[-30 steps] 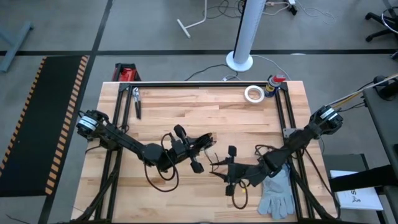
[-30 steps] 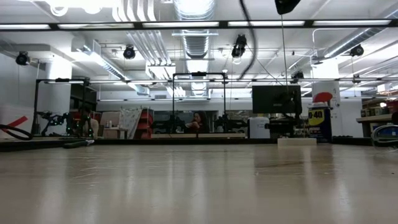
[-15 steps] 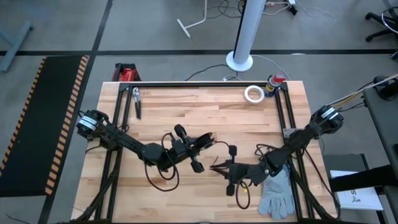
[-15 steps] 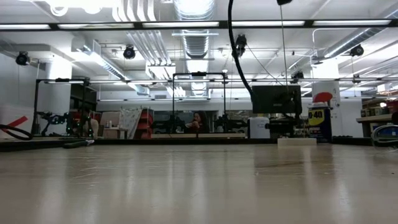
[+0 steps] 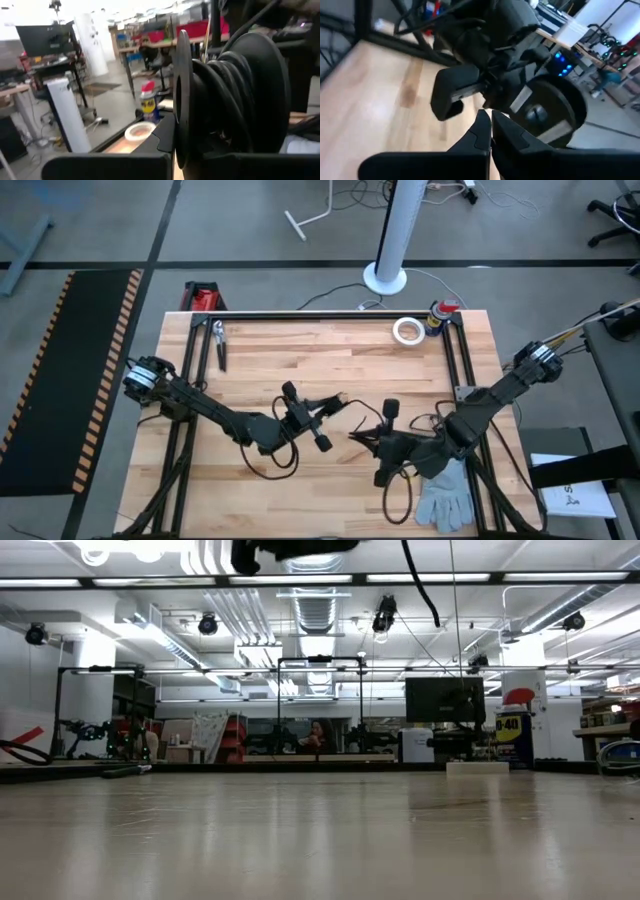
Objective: Coil cords
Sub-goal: Coil the black wire into the spool
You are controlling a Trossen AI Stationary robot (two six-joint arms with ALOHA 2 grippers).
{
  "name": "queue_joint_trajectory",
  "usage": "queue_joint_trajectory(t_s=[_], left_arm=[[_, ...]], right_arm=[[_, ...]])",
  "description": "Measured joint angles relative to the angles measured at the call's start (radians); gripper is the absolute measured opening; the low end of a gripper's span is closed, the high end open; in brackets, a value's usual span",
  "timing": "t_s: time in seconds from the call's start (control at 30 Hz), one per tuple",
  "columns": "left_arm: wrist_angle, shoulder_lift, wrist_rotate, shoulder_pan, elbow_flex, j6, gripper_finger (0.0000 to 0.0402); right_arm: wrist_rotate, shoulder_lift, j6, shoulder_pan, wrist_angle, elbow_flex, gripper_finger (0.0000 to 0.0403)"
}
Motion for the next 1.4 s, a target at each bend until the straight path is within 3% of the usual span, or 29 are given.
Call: queue_joint_trajectory(t_s=[0.13, 0.43, 0.73, 1.03, 1.4], left_arm=[[-0.107, 0.000, 0.000, 0.013, 0.000, -0.096, 0.0000], [-0.136, 0.000, 0.013, 0.033, 0.000, -0.137, 0.0000], [-0.167, 0.000, 0.060, 0.107, 0.000, -0.222, 0.0000], [-0.181, 0.000, 0.169, 0.146, 0.000, -0.188, 0.0000], [-0.137, 0.000, 0.260, 0.215, 0.000, -0.152, 0.0000]], right_arm=[[-0.020, 0.012, -0.025, -0.023, -0.077, 0.072, 0.0001], [-0.281, 0.014, 0.032, -0.142, -0.147, 0.198, 0.0000], [-0.351, 0.146, -0.040, -0.194, -0.157, 0.313, 0.0000], [-0.604, 0.163, 0.013, -0.276, -0.094, 0.337, 0.0000], [-0.709, 0.246, 0.028, -0.293, -0.077, 0.364, 0.0000]])
